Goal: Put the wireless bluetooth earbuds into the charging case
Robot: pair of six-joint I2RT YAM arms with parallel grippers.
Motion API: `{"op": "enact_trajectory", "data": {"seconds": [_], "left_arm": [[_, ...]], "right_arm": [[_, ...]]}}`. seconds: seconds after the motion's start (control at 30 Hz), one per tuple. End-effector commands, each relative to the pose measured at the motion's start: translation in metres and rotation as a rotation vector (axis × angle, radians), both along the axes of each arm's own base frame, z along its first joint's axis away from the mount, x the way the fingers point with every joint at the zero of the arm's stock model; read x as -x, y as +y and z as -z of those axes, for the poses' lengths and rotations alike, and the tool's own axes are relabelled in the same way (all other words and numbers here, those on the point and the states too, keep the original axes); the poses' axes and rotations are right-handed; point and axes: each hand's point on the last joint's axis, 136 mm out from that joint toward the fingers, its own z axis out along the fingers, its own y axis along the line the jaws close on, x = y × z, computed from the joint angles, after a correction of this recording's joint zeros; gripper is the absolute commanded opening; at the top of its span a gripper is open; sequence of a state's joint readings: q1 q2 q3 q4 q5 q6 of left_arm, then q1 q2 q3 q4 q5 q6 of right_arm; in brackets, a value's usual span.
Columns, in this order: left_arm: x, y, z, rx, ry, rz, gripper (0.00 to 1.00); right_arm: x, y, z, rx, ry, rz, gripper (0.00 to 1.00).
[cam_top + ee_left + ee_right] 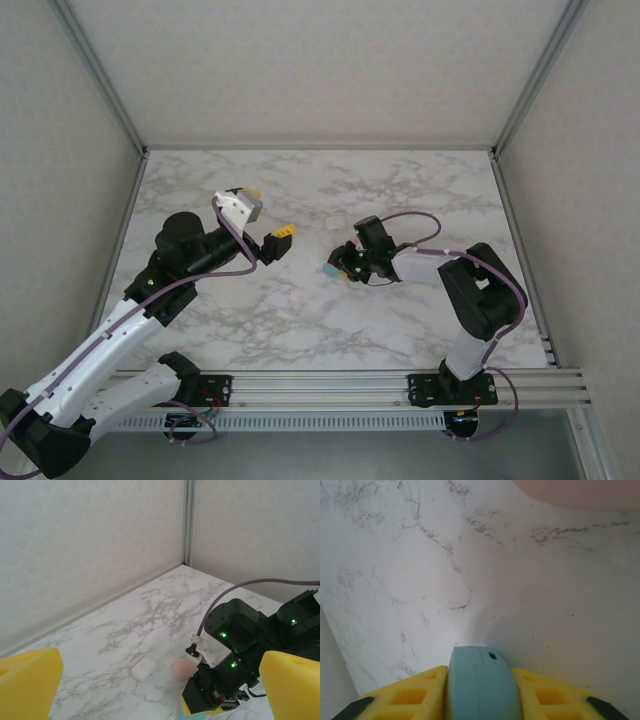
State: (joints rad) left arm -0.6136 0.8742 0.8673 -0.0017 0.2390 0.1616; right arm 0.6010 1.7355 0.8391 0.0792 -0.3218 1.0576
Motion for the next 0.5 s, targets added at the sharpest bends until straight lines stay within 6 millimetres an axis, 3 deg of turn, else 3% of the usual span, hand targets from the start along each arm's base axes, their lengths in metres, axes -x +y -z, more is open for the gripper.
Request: {"op": "enact_trajectory", "data": {"seconds": [0.0, 0.17, 0.3, 0.37, 0.47], "left_arm": [[-0.001, 0.007, -0.006, 0.002, -0.030, -0.035, 1.00], [-0.004, 0.009, -0.002, -0.009, -0.029, -0.054, 1.00], [-0.007, 0.010, 0.002, -0.011, -0.021, -0.062, 1.00], [-0.010, 0.011, 0.004, -0.014, -0.011, -0.079, 1.00], [-0.016, 0.015, 0.010, -0.016, -0.001, -0.113, 1.00]], "right_arm": [[0.010, -0.018, 0.003, 0.117, 0.011, -0.003, 0.44], [0.015, -0.042, -0.010, 0.229, -0.010, 0.014, 0.54], [0.017, -0.065, -0.034, 0.327, -0.064, 0.027, 0.59], [0.016, -0.085, -0.053, 0.417, -0.112, 0.042, 0.61], [0.008, -0.137, -0.097, 0.635, -0.258, 0.126, 0.66]]}}
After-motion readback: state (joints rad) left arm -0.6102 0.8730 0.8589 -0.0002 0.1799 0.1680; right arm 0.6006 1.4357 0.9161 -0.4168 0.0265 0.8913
